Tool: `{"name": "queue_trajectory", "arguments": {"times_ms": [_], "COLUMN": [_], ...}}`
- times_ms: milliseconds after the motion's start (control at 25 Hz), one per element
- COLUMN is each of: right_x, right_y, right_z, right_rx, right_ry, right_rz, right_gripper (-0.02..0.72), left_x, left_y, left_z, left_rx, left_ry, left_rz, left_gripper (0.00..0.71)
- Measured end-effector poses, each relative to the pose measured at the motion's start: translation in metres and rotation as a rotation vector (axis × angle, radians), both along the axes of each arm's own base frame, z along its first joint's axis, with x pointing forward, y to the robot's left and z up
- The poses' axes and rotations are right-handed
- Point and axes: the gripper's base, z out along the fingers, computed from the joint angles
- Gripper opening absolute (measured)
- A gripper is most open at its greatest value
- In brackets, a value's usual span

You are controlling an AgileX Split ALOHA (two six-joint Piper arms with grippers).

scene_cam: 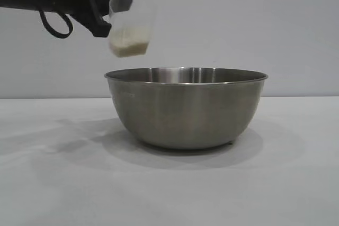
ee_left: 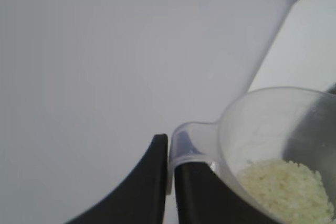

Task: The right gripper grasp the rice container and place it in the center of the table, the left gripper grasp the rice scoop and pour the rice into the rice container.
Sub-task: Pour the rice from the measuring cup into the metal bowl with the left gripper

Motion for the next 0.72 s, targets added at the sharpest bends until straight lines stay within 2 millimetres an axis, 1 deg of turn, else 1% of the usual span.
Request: {"name": "queue_trajectory", "arguments": {"times_ms": [160,480,720], "right_x": [0.000,0.000,0.000], "right_y": [0.000,0.000,0.000], "right_z": [0.000,0.000,0.000], "right_rx": [0.000,0.000,0.000], "right_ry": [0.000,0.000,0.000], "right_rz": [0.000,0.000,0.000], "right_gripper": [0.549,0.549,0.549], "left_x": [-0.001,-0.001,-0.006], "left_y": [-0.011,-0.012,-0.016], "left_z": [0.006,0.004,0.002], "left_rx": [0.059,0.238,0.390], "left_ry": [-0.128,-0.353,-0.573], "left_rz": [-0.017,-0.007,-0.045], "left_gripper": [0.000,0.000,0.000]}}
